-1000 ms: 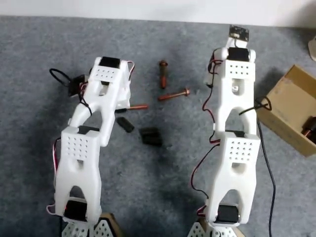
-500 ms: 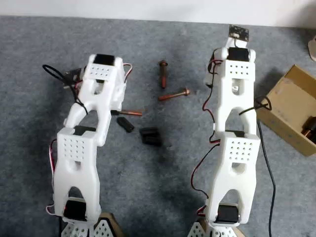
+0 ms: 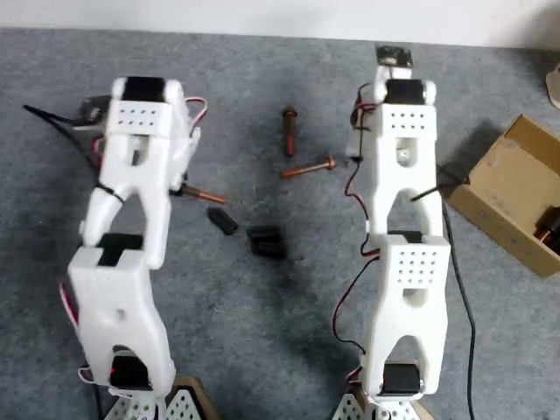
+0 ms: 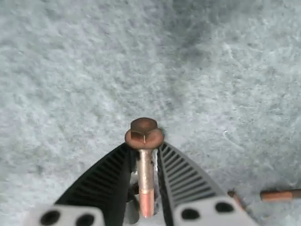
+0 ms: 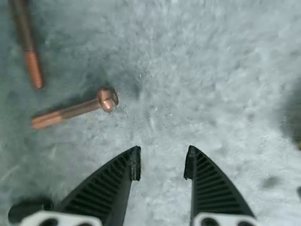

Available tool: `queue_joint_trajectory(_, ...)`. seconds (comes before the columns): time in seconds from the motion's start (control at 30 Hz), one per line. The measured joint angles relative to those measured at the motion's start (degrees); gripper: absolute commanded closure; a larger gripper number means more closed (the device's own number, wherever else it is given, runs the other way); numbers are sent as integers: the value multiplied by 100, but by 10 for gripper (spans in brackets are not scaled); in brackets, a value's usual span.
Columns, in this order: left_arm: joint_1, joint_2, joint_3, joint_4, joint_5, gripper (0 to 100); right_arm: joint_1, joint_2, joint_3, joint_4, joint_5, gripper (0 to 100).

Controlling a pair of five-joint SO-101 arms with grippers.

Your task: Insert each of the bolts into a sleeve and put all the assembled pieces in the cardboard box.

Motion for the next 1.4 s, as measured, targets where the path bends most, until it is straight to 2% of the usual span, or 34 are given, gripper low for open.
queue_joint_trajectory(0.13,-158,-809,580,0,-440,995,-9,-589,-273,88,413,846)
queue_joint_trajectory(0.43,-782,-2180,1741,9,-870,995,-290,-1653,1407,88,1336,846)
queue_joint_trajectory(0.93,-2251,-2699,2567,9,-2224,995,-1204,-2312,2980,88,2963,846)
queue_joint_trajectory(1.4,-4070,-2699,2831,9,-3692,995,-2752,-3613,5204,-88,3138,846)
